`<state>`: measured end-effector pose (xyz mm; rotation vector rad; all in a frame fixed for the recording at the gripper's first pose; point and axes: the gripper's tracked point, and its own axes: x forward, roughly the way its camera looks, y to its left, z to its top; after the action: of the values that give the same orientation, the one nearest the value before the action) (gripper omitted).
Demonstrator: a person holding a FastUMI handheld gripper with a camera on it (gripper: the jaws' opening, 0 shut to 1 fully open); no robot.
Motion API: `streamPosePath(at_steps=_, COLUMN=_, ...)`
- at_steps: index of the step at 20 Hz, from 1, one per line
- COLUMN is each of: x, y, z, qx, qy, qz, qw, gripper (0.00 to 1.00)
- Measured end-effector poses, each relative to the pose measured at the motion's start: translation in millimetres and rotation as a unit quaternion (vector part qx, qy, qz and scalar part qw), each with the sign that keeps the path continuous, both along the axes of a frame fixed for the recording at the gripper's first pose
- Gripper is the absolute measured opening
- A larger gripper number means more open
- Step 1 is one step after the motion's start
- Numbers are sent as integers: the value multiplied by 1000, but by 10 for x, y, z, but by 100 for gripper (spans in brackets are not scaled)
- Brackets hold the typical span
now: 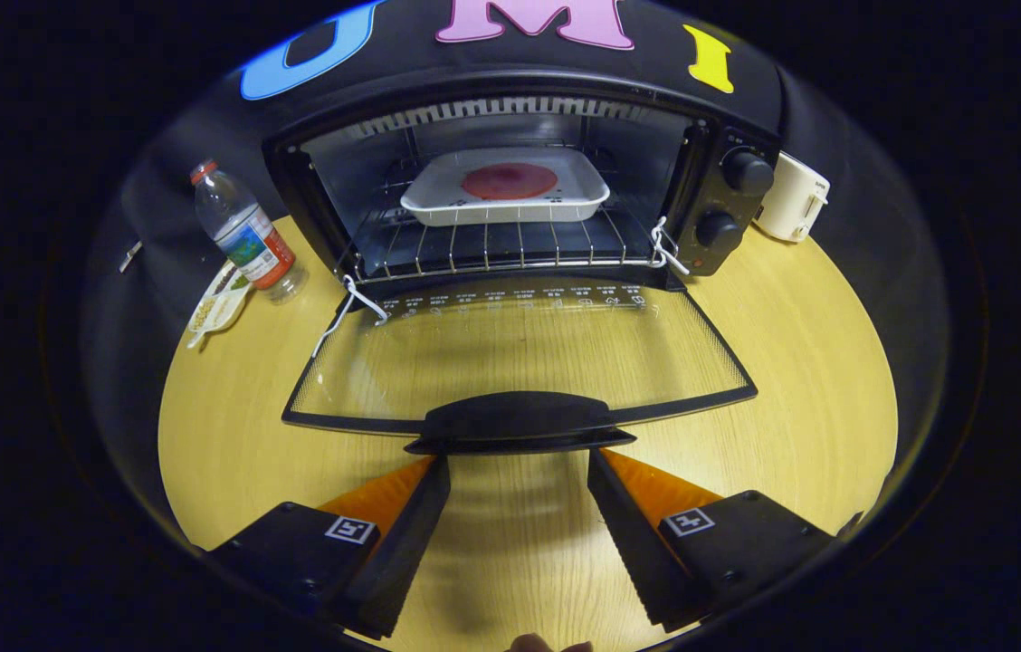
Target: Open the toaster oven, put the food inside, and close the toaster oven door.
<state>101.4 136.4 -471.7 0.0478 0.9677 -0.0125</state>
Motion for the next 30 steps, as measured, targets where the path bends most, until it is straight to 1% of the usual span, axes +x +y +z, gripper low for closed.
streamPosePath(at_steps=3, x=-24, y=8, z=247, qx=15, qy=-23, qz=-2, qw=1000, gripper=99)
streamPosePath(at_steps=6, x=71, y=15, z=557, qx=36, qy=-60, qz=-15, qw=997, gripper=99)
streamPosePath(at_steps=8, x=208, y=11, z=752, qx=43, qy=-79, qz=-27, qw=996, gripper=99)
streamPosePath(at_steps=10, x=440, y=-2, z=901, qx=50, qy=-91, qz=-35, qw=994, gripper=99)
streamPosePath(at_steps=12, x=573, y=-65, z=1008, qx=49, qy=-105, qz=-42, qw=992, gripper=100)
streamPosePath(at_steps=16, x=637, y=-131, z=1240, qx=51, qy=-134, qz=-53, qw=988, gripper=99)
streamPosePath(at_steps=20, x=633, y=-254, z=1559, qx=41, qy=-175, qz=-45, qw=983, gripper=99)
streamPosePath(at_steps=25, x=568, y=-419, z=2230, qx=21, qy=-248, qz=-21, qw=968, gripper=100)
streamPosePath(at_steps=27, x=567, y=-492, z=2551, qx=20, qy=-279, qz=-12, qw=960, gripper=99)
streamPosePath(at_steps=30, x=439, y=-536, z=3068, qx=22, qy=-327, qz=0, qw=945, gripper=99)
